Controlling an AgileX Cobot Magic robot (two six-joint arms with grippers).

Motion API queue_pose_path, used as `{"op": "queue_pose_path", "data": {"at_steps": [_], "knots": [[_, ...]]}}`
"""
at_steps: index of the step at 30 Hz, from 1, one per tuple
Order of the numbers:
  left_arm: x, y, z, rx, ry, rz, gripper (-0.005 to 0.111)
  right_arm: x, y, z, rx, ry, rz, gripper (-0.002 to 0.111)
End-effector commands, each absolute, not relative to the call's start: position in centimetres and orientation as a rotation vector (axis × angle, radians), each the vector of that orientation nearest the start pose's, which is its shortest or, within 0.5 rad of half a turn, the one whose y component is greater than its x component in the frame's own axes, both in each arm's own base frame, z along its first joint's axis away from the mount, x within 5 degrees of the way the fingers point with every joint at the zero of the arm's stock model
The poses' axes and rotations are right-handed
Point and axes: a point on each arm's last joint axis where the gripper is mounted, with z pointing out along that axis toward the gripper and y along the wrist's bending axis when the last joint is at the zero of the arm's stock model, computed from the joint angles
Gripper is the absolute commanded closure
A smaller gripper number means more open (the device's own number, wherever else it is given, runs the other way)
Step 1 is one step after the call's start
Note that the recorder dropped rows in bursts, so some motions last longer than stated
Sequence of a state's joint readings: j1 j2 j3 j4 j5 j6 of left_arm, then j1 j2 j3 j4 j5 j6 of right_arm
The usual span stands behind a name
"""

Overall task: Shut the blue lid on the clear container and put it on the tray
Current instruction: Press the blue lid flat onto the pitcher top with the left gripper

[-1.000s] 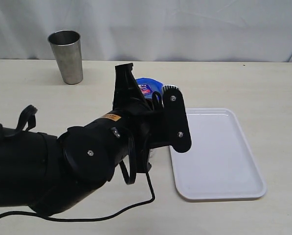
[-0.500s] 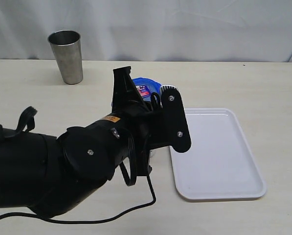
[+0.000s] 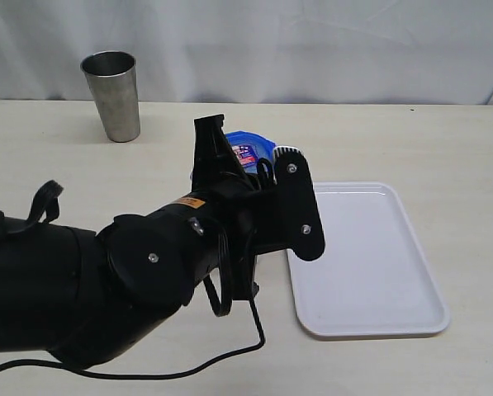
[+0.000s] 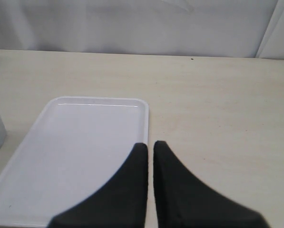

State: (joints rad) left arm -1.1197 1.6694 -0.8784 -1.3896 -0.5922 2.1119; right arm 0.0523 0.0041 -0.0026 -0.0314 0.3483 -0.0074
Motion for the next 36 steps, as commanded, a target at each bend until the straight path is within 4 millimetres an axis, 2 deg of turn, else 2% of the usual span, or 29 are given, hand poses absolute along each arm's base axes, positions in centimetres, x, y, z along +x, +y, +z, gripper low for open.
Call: {"op": "queue_pose_path", "data": {"at_steps": [1, 20, 23, 30, 36], "knots": [[18.76, -28.16, 21.27, 1.484, 1.461, 0.397, 0.107, 5.34, 0.17, 18.20, -0.073, 1.828, -0.003, 0.104], [18.97, -27.89, 21.41, 1.455, 1.471, 0.436, 0.106, 5.34, 0.17, 18.20, -0.073, 1.828, -0.003, 0.104], [18.97, -27.89, 21.41, 1.455, 1.471, 0.436, 0.100, 5.34, 0.17, 18.20, -0.073, 1.828, -0.003, 0.104], [18.95, -27.84, 21.33, 1.449, 1.490, 0.428, 0.075, 5.34, 0.17, 18.20, -0.073, 1.828, -0.003, 0.104], [18.94, -27.81, 21.29, 1.444, 1.502, 0.425, 0.069, 5.34, 0.17, 18.20, -0.073, 1.828, -0.003, 0.104]]}}
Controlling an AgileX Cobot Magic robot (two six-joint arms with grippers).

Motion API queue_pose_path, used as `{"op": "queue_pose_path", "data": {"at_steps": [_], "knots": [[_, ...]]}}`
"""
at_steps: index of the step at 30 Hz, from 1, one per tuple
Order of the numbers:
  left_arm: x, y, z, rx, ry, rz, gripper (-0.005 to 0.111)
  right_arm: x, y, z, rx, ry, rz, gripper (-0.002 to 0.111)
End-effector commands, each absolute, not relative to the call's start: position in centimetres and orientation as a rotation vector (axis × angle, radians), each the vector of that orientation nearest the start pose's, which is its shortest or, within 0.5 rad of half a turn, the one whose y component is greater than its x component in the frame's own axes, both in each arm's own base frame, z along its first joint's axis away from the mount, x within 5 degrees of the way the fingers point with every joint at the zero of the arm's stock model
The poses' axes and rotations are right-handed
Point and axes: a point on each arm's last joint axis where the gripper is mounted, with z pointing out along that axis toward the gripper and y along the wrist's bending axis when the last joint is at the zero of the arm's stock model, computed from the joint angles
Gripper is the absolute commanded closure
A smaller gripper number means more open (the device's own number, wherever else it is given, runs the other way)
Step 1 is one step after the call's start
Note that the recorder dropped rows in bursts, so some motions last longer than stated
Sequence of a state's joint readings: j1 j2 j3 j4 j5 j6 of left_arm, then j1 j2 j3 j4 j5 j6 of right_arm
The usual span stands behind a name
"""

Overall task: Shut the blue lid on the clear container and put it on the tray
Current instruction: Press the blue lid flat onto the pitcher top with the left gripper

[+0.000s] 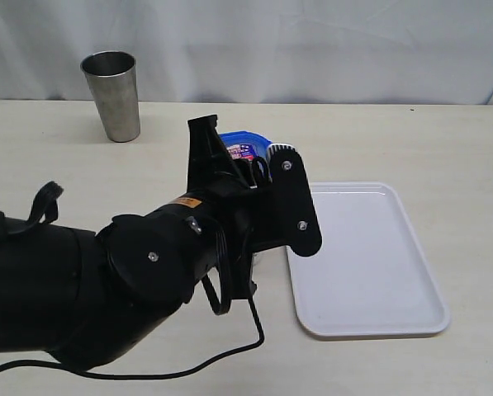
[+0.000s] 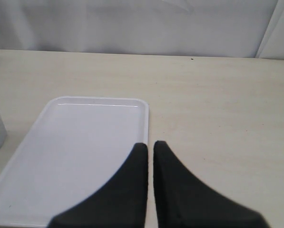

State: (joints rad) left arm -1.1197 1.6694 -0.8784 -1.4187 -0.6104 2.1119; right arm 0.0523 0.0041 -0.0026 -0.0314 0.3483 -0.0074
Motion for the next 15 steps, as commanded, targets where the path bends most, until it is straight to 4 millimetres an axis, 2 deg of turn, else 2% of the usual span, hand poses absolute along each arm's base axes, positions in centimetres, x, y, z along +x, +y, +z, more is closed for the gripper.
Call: {"op": "queue_pose_path", "data": {"at_steps": [1, 6, 11, 15], "knots": [[18.9, -27.8, 21.3, 1.442, 1.506, 0.423, 0.069, 5.3, 0.2, 18.2, -0.073, 1.828, -0.003, 0.104], [18.7, -27.9, 21.2, 1.439, 1.516, 0.413, 0.069, 5.3, 0.2, 18.2, -0.073, 1.828, -0.003, 0.104], [17.6, -28.5, 21.2, 1.460, 1.500, 0.388, 0.069, 5.3, 0.2, 18.2, -0.073, 1.828, -0.003, 0.104], [17.6, -28.3, 21.0, 1.438, 1.548, 0.382, 0.069, 5.3, 0.2, 18.2, -0.073, 1.828, -0.003, 0.104]]}}
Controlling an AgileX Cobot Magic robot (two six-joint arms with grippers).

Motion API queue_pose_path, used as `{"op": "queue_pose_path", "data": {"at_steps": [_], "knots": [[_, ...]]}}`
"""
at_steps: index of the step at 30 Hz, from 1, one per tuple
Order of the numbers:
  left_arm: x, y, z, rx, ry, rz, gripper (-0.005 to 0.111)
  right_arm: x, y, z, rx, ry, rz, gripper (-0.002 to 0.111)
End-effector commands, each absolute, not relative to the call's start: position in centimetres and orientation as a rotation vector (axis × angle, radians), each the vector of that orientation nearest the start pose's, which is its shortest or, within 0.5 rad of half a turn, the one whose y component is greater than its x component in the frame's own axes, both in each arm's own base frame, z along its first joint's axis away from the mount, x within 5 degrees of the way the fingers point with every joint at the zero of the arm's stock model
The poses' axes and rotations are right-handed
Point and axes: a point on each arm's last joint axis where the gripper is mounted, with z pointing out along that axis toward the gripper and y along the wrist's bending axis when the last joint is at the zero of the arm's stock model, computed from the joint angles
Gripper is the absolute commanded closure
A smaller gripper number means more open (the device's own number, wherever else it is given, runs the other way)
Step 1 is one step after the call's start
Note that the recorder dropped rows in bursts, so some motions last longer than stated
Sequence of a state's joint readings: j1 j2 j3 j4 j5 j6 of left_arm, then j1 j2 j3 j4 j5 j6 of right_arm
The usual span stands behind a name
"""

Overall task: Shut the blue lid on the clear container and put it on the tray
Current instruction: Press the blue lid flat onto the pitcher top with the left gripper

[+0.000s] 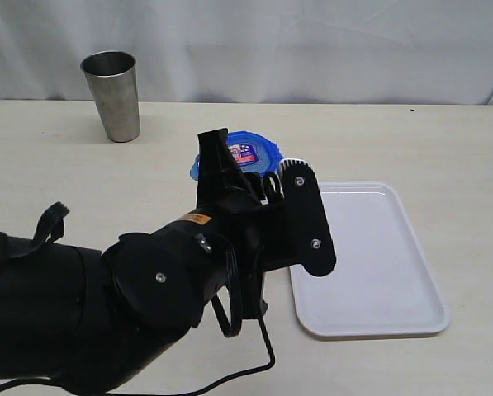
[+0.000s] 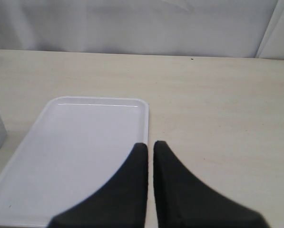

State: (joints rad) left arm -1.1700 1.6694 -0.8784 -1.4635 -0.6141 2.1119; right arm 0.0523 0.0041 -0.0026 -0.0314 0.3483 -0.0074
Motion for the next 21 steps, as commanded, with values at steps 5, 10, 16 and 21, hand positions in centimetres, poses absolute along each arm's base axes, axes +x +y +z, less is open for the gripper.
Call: {"op": "queue_pose_path", "data": {"at_steps": [5, 10, 16, 21], "knots": [[17.0, -28.6, 20.9, 1.440, 1.558, 0.366, 0.069, 5.3, 0.2, 18.2, -0.073, 1.828, -0.003, 0.104], [15.9, -29.0, 21.6, 1.418, 1.483, 0.460, 0.069, 5.3, 0.2, 18.2, -0.073, 1.828, -0.003, 0.104], [15.9, -28.8, 22.3, 1.383, 1.437, 0.525, 0.070, 5.3, 0.2, 18.2, -0.073, 1.828, -0.003, 0.104], [16.0, -28.3, 24.7, 1.295, 1.375, 0.491, 0.095, 5.3, 0.2, 18.2, -0.073, 1.828, -0.003, 0.104]]}}
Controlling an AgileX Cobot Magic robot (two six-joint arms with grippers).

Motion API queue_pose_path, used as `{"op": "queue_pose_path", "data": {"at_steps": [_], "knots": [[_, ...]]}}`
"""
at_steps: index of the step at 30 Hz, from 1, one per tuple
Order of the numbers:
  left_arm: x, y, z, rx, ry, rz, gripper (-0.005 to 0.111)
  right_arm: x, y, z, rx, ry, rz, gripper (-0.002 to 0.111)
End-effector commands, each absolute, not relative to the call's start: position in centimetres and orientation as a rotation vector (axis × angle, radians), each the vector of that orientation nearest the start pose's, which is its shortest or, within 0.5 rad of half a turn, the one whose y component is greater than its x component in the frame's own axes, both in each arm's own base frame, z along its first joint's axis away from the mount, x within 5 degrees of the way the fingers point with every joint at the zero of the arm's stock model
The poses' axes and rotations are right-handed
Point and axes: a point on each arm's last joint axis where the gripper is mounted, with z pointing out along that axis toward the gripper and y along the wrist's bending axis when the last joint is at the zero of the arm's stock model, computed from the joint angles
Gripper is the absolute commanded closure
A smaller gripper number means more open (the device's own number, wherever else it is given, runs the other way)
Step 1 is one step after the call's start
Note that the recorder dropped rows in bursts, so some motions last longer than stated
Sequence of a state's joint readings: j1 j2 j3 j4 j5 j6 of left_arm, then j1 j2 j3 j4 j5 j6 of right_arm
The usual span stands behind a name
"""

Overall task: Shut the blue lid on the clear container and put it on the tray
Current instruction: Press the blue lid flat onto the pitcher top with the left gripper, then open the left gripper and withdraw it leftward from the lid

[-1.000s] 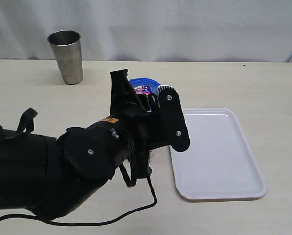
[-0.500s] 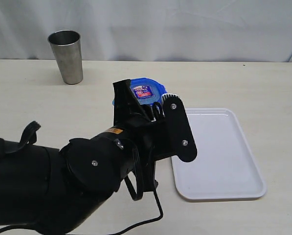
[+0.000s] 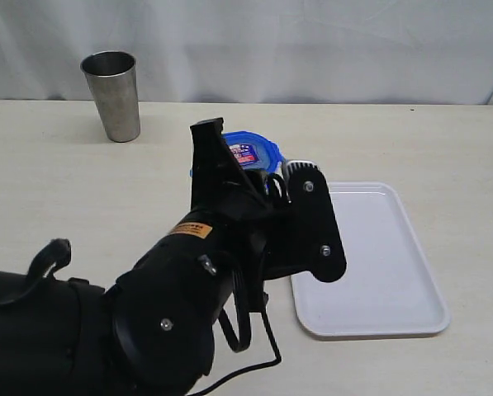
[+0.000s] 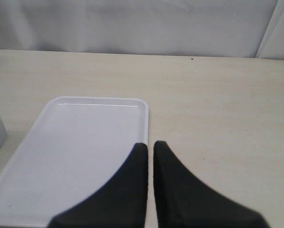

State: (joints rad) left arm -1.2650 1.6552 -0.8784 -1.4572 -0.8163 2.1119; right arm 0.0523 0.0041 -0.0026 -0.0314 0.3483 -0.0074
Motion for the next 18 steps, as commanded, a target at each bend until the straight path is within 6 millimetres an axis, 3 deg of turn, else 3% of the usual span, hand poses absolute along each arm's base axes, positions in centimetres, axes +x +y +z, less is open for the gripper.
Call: {"op": "queue_pose_path", "data": {"at_steps": [1, 3, 5, 10, 13, 15, 18], "knots": [[16.1, -28.1, 25.3, 1.266, 1.370, 0.476, 0.100, 5.3, 0.2, 18.2, -0.073, 1.828, -0.003, 0.104], [16.6, -27.3, 26.7, 1.193, 1.372, 0.448, 0.107, 5.3, 0.2, 18.2, -0.073, 1.828, -0.003, 0.104], [17.9, -25.9, 28.1, 1.103, 1.436, 0.327, 0.107, 5.3, 0.2, 18.2, -0.073, 1.828, -0.003, 0.104], [23.0, -21.2, 28.6, 1.016, 1.677, -0.150, 0.107, 5.3, 0.2, 18.2, -0.073, 1.828, -0.003, 0.104], [26.0, -17.2, 28.4, 0.849, 1.785, -0.123, 0.107, 5.3, 0.2, 18.2, -0.073, 1.828, -0.003, 0.104], [27.8, -14.3, 28.6, 0.617, 1.850, -0.103, 0.107, 5.3, 0.2, 18.2, -0.073, 1.828, -0.003, 0.104], [29.2, -11.6, 29.0, 0.572, 1.817, 0.017, 0.107, 5.3, 0.2, 18.2, -0.073, 1.828, -0.003, 0.104]]}}
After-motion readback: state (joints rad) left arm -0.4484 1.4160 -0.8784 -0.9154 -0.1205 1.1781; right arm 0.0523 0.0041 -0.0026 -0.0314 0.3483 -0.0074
